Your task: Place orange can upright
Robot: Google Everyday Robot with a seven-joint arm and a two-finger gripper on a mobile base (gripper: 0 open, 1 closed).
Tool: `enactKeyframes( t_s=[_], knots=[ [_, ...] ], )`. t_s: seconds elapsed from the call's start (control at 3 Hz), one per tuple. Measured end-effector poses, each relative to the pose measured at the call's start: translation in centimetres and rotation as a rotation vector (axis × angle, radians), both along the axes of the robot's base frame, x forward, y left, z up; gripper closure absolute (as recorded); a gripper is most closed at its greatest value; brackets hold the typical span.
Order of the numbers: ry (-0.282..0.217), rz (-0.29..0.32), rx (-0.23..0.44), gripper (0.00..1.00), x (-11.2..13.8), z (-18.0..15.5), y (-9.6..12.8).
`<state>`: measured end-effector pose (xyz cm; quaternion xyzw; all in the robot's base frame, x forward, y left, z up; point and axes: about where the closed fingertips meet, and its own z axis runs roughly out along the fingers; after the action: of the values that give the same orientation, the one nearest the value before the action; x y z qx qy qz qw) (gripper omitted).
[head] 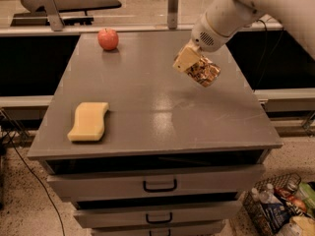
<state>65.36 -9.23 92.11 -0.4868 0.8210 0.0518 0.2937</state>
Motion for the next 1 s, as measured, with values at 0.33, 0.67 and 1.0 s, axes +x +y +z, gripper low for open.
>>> enactKeyframes(
  t_s=[0.33,0.67,1.0],
  knots=[
    [-0.098,0.135,0.221,1.0,-0.2,3.1,2.0],
    [-0.178,0.245,0.435,1.0,-1.1,4.8,3.1],
    [-0.275,0.382,0.69,1.0,-3.0,6.4,4.4]
  ],
)
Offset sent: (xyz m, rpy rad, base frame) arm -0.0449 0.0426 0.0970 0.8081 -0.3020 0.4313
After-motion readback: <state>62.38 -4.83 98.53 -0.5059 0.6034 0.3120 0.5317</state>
